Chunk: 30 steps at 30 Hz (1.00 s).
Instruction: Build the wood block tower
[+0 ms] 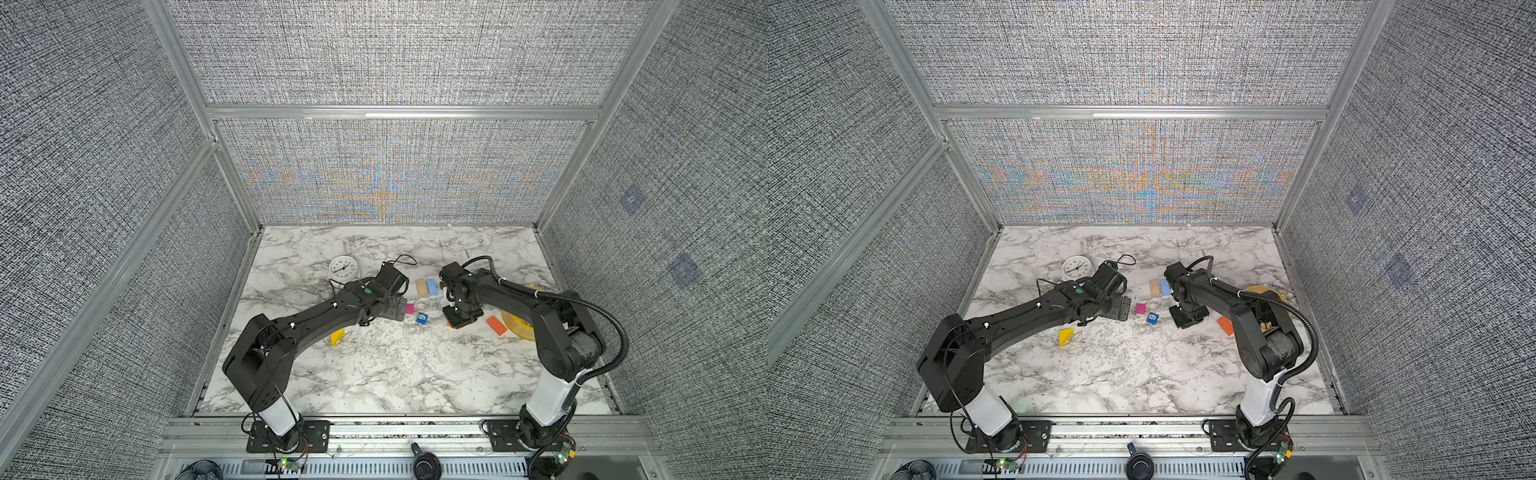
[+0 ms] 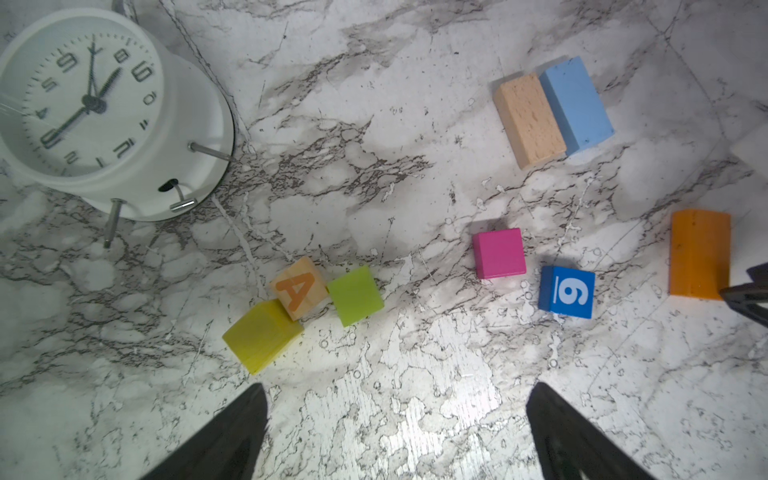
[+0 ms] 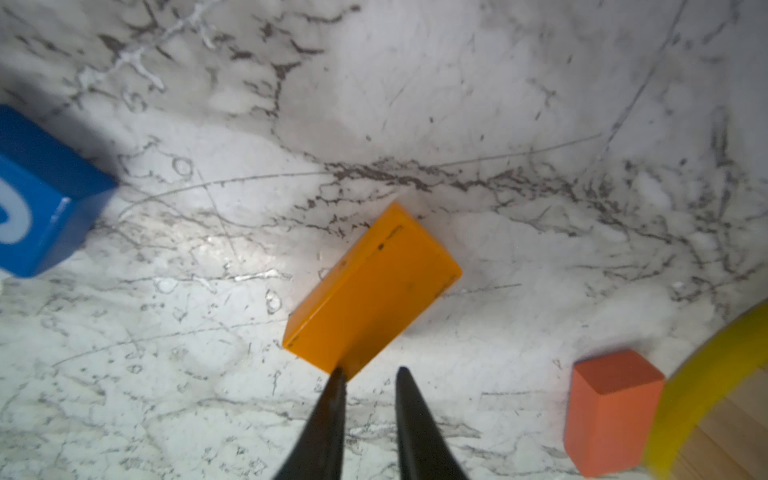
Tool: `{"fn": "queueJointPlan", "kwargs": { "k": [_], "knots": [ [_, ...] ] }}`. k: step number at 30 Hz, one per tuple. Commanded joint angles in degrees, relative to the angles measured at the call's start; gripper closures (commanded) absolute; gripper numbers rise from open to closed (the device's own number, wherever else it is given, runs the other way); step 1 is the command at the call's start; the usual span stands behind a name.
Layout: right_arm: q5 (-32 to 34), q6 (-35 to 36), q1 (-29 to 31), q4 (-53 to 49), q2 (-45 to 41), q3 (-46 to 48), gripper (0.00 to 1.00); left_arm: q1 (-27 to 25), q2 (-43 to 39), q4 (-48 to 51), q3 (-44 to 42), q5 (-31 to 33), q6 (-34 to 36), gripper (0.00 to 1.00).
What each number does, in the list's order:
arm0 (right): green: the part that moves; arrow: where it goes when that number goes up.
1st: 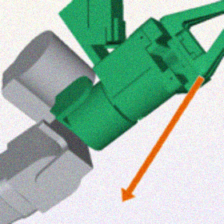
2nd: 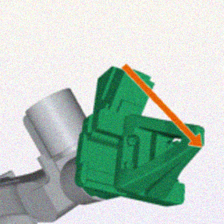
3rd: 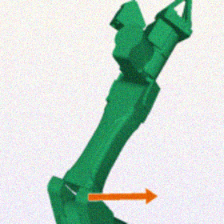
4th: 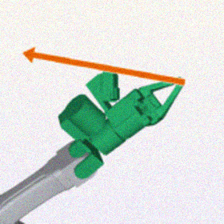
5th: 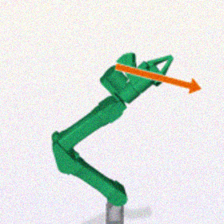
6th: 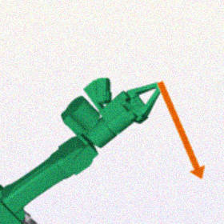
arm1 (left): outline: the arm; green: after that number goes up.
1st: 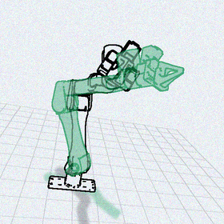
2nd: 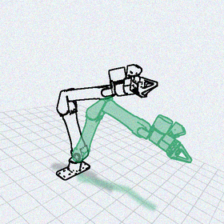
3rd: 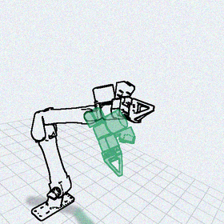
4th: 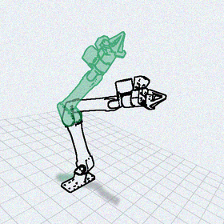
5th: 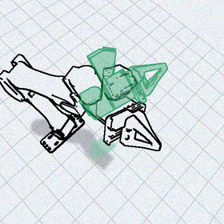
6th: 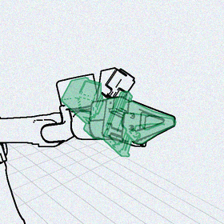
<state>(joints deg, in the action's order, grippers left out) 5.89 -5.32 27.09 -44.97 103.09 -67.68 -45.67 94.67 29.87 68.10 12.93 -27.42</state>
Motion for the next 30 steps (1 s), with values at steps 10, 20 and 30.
{"fn": "queueJointPlan", "kwargs": {
  "k": [10, 20, 30],
  "knots": [
    [-5.7, -2.4, 0.0, 0.8, 2.8, -2.1, 0.87, 0.1, 0.1, -0.5, 0.3, 0.6, 0.2, 0.01],
    [-8.5, -2.3, 0.0, 1.1, 6.4, -7.1, 0.88, 0.1, -0.8, 0.1, -0.2, 1.7, 0.1, 0.01],
    [-7.6, -6.3, -3.9, 0.9, -1.0, -1.9, 0.91, 0.1, -1.4, 0.1, -0.1, 2.2, 0.3, 0.01]
  ]
}}
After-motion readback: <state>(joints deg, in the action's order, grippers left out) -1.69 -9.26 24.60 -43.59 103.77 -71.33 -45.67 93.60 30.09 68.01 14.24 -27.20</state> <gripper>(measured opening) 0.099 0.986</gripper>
